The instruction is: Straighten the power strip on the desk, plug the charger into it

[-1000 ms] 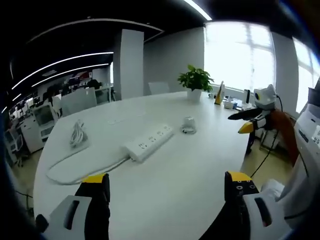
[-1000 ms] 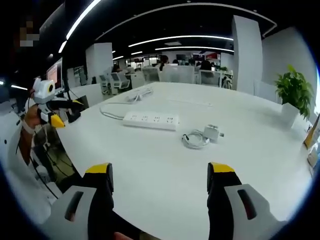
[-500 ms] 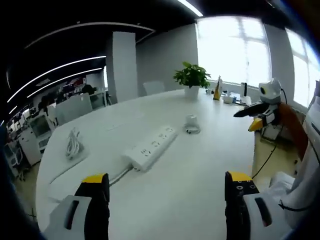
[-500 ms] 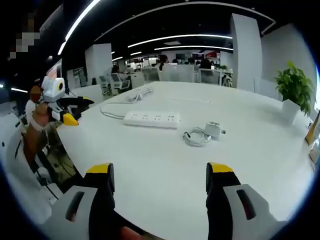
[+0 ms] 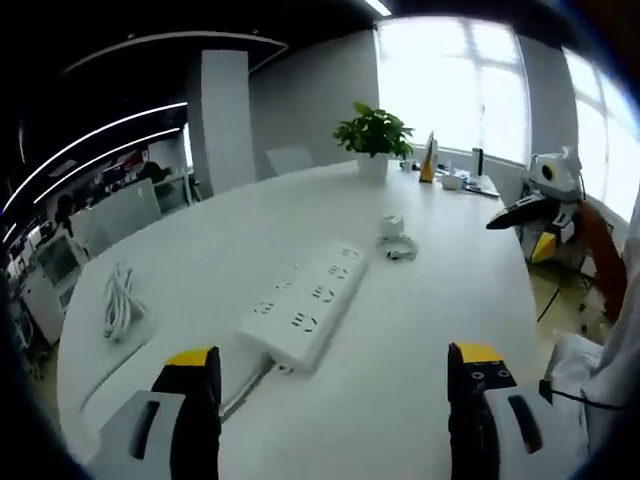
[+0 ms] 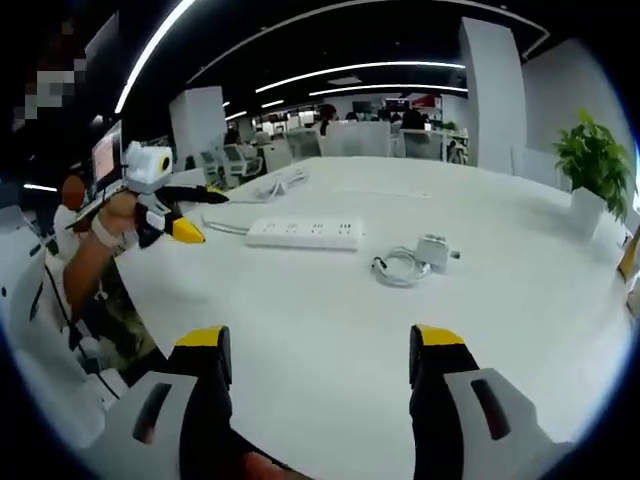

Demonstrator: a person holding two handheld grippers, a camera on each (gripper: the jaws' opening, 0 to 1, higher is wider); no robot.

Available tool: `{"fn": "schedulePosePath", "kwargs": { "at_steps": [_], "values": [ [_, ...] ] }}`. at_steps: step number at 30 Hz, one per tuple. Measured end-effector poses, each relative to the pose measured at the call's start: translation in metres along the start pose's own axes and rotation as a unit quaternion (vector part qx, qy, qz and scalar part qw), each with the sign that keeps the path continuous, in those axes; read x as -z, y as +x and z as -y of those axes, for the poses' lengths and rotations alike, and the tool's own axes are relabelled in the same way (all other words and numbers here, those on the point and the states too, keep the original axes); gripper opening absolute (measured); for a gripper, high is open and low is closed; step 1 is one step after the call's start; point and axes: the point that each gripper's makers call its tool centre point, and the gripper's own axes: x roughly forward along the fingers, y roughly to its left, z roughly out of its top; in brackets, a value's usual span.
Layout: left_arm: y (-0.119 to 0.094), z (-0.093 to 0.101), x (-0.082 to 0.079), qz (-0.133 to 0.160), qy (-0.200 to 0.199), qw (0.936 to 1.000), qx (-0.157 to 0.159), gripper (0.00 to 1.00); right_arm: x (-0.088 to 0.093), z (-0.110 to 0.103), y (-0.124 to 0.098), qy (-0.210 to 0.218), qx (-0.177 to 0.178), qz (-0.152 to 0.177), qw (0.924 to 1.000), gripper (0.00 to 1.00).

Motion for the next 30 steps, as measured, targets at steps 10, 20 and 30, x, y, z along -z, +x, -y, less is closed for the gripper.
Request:
{"fn": "schedulePosePath", "kwargs": {
  "at_steps": [10, 20, 30],
  "values": [
    [0.043, -0.015, -0.007, -0.028, 0.02, 0.9992, 0.018, 0.94, 0.001, 0.0, 0.004, 0.01, -0.001, -0.002, 0.9999, 0.71],
    [0.089, -0.024, -0.003, -0.064, 0.029, 0.9966, 0.044, 0.95, 0.01, 0.007, 0.007, 0.026, -0.001, -0.009, 0.9996, 0.71],
    [0.104, -0.031, 0.003, -0.09, 0.028, 0.9937, 0.061, 0.88, 0.016, 0.012, 0.009, 0.036, 0.0, -0.015, 0.9992, 0.71]
  ]
}}
